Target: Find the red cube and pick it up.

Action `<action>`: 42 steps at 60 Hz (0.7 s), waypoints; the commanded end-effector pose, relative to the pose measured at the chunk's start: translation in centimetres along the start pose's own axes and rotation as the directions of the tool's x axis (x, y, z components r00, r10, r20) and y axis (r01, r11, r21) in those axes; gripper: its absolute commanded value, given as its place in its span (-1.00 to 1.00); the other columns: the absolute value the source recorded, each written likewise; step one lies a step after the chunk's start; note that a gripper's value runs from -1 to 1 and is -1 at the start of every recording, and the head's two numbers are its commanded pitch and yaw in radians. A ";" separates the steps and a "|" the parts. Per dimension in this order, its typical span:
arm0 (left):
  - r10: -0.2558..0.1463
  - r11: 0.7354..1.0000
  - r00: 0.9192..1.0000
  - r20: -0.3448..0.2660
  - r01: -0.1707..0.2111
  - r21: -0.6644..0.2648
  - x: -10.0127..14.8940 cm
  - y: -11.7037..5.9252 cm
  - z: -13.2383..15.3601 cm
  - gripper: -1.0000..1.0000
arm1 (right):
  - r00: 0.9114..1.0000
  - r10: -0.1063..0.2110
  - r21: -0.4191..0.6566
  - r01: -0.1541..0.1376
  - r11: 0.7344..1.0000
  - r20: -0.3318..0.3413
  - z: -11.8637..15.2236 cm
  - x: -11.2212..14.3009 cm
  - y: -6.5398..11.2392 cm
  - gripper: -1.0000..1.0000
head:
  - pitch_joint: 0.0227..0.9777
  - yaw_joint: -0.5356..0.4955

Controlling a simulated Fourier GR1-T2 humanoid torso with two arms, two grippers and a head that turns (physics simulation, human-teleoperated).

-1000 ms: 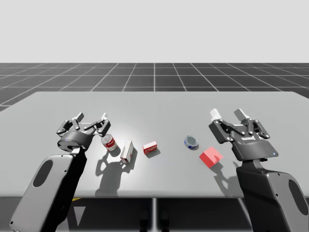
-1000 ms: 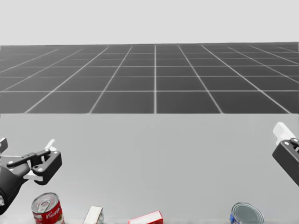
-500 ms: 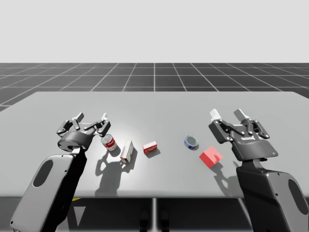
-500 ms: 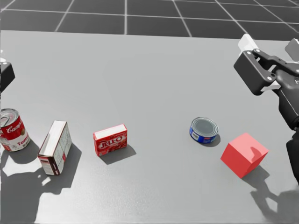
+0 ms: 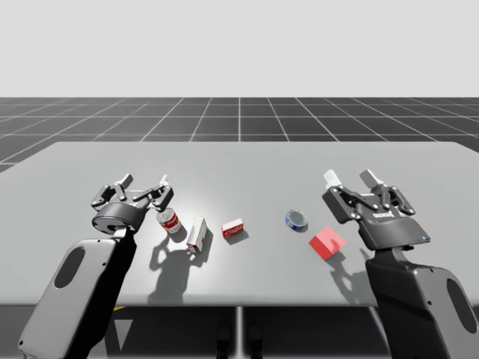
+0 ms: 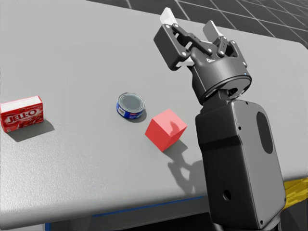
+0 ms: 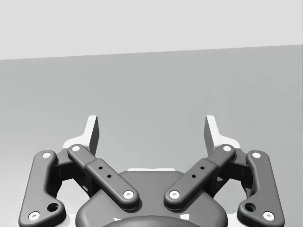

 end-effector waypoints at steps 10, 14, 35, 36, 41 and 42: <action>0.004 1.000 1.000 -0.005 -0.004 -0.004 0.0 -0.1 0.1 -1.00 | 0.996 -0.062 0.093 0.068 0.993 -0.069 3.1 2.4 0.5 -1.00 | 0.76 -0.78; 0.004 1.000 1.000 -0.005 -0.004 -0.005 0.0 -0.1 0.1 -1.00 | 0.997 -0.024 0.091 0.031 0.995 -0.069 4.4 2.9 0.3 -1.00 | 0.76 -0.79; 0.003 1.000 1.000 -0.011 -0.003 -0.013 -0.1 -0.4 0.0 -1.00 | 0.975 0.125 0.254 -0.077 0.964 -0.181 12.4 -0.1 -2.6 -1.00 | 0.76 -0.83; 0.003 1.000 1.000 -0.012 -0.003 -0.013 -0.1 -0.4 0.0 -1.00 | 0.974 0.131 0.260 -0.080 0.962 -0.185 12.6 -0.3 -2.6 -1.00 | 0.76 -0.84; 0.002 1.000 1.000 -0.013 -0.002 -0.013 -0.1 -0.4 0.0 -1.00 | 0.963 0.150 0.273 -0.086 0.958 -0.225 13.9 -1.3 -3.2 -1.00 | 0.76 -0.84; 0.001 1.000 1.000 -0.013 -0.002 -0.013 -0.1 -0.4 0.0 -1.00 | 0.962 0.151 0.276 -0.085 0.957 -0.228 14.1 -1.4 -3.2 -1.00 | 0.76 -0.85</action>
